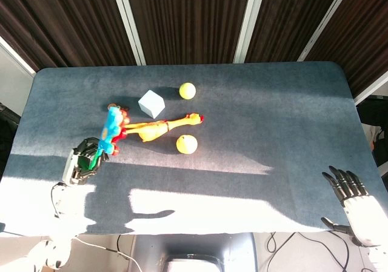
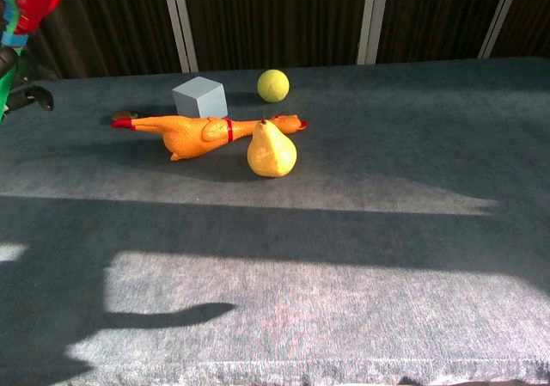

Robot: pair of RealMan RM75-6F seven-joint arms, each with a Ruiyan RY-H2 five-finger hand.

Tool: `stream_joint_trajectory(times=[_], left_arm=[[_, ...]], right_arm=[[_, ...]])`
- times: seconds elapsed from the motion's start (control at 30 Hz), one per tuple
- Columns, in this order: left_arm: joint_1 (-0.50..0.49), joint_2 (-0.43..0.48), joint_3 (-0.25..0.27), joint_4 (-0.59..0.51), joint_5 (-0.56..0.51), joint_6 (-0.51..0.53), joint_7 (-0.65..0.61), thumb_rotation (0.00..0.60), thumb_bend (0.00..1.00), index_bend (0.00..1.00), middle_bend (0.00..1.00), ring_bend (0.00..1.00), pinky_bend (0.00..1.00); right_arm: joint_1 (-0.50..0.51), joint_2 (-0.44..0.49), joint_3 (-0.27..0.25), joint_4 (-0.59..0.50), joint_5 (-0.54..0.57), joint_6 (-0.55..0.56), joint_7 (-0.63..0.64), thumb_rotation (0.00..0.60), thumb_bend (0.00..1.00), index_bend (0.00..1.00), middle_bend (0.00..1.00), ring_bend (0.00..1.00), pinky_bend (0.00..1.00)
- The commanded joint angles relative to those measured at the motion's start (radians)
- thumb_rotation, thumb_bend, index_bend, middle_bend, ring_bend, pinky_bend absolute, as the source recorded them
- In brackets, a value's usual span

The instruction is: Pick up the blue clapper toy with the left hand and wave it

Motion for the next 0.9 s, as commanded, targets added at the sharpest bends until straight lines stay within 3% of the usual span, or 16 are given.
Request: stream_joint_trajectory(times=[0.03,0.13,0.23,0.37,0.47,0.63,0.7,0.77,0.83,0.9], left_arm=[[0.047,0.161,-0.015,-0.183,0.054,0.075,-0.391,0.600,0.70,0.86,0.75,0.43,0.56],[0.024,0.127,0.033,-0.097,0.125,0.061,-0.216,0.600,0.69,0.86,0.75,0.43,0.56],[0.006,0.078,0.071,-0.004,0.170,0.030,0.042,0.600,0.68,0.86,0.75,0.43,0.56],[-0.003,0.052,0.091,0.045,0.189,0.010,0.189,0.600,0.68,0.86,0.75,0.43,0.56],[-0.035,0.020,0.153,0.175,0.243,-0.096,0.552,0.600,0.67,0.86,0.75,0.43,0.56],[-0.042,0.013,0.142,0.178,0.211,-0.134,0.807,0.600,0.67,0.86,0.75,0.43,0.56],[-0.041,0.020,0.133,0.160,0.194,-0.129,0.830,0.600,0.66,0.86,0.75,0.43,0.56],[-0.041,0.041,0.124,0.110,0.173,-0.118,0.747,0.600,0.66,0.86,0.75,0.43,0.56],[-0.041,0.072,0.117,0.041,0.157,-0.096,0.565,0.600,0.66,0.86,0.75,0.44,0.57],[-0.042,0.126,0.111,-0.051,0.148,-0.058,0.262,0.600,0.66,0.86,0.75,0.44,0.57]], right_arm=[[0.001,-0.002,-0.001,-0.001,0.000,-0.004,-0.005,0.600,0.18,0.00,0.00,0.00,0.00],[0.002,-0.003,-0.001,-0.003,-0.001,-0.005,-0.008,0.600,0.18,0.00,0.00,0.00,0.00],[0.002,-0.003,0.000,-0.003,0.002,-0.004,-0.007,0.600,0.18,0.00,0.00,0.00,0.00],[0.001,-0.002,0.000,-0.003,0.003,-0.004,-0.006,0.600,0.18,0.00,0.00,0.00,0.00],[0.000,0.002,-0.001,-0.003,0.003,0.000,0.001,0.600,0.18,0.00,0.00,0.00,0.00],[0.000,0.005,-0.002,-0.004,0.000,0.000,0.004,0.600,0.18,0.00,0.00,0.00,0.00],[0.001,0.004,-0.002,-0.004,0.000,-0.001,0.003,0.600,0.18,0.00,0.00,0.00,0.00],[0.001,0.004,-0.003,-0.004,0.000,-0.002,0.002,0.600,0.18,0.00,0.00,0.00,0.00],[0.001,0.003,-0.003,-0.004,0.000,-0.003,0.001,0.600,0.18,0.00,0.00,0.00,0.00],[0.001,0.003,-0.003,-0.004,0.000,-0.003,0.000,0.600,0.18,0.00,0.00,0.00,0.00]])
